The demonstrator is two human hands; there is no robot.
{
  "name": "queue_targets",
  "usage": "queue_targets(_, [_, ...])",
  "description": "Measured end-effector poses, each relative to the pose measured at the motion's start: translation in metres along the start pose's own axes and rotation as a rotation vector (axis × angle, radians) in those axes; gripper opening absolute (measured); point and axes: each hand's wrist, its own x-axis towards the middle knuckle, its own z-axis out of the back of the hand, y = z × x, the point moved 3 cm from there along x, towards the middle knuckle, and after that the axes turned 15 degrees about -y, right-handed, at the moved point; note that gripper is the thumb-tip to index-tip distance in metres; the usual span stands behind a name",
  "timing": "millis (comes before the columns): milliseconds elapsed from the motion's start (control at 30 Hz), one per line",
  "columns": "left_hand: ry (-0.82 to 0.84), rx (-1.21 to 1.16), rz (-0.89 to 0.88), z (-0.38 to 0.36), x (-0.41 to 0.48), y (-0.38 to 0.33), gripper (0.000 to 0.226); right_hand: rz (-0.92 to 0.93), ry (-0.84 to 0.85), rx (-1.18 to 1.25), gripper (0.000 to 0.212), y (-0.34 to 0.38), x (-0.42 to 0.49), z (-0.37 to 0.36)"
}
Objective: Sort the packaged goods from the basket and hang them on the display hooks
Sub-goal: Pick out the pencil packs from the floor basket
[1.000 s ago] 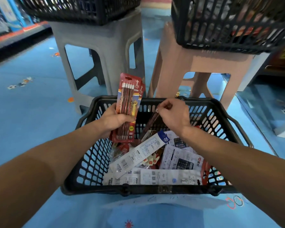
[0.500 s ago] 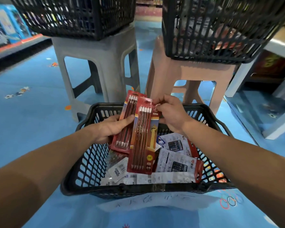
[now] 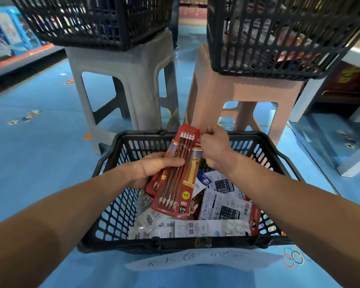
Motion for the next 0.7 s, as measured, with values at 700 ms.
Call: queue_targets(700, [-0.171,0.458,0.029,0.023,0.022,0.023,0.073,-0.344,1.095,-1.452,0.041,-0.128,-0.032,0.048])
